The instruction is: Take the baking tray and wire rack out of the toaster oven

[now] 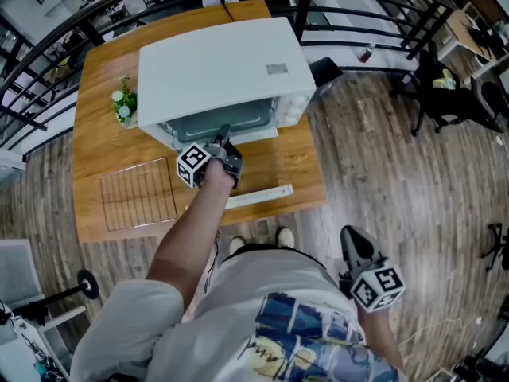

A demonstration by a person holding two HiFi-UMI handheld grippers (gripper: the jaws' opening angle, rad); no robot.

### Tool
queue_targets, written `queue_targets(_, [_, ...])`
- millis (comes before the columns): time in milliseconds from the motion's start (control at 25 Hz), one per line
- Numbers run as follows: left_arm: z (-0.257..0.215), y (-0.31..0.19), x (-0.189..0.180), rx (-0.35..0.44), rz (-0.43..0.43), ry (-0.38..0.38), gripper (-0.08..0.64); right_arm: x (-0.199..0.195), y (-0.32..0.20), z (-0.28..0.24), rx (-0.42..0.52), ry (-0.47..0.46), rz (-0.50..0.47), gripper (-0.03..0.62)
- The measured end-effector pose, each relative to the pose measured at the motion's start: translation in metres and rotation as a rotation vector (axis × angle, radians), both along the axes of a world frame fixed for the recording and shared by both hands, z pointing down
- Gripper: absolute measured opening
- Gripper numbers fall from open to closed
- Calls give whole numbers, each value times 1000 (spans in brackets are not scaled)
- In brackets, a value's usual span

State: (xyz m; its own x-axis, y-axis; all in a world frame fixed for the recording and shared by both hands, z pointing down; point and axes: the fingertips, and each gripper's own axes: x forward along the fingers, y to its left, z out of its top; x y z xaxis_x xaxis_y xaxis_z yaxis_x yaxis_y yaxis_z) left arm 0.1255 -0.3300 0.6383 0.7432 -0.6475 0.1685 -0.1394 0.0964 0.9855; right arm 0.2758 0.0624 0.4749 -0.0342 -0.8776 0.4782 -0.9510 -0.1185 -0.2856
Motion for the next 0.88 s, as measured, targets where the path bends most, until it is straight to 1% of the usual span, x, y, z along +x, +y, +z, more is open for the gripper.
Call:
queue_targets(280, [-1,12,-4,-3,-10,14,77,0,-3,1,1,-7,-56,2])
queue_targets(480, [-3,24,-5,-21,-27,25,77,5,-2,2,2,-9,-89,2])
queue_targets(880, [-3,46,-13,-21,-56,44,75,15,-1,2,7,-12,-153,2])
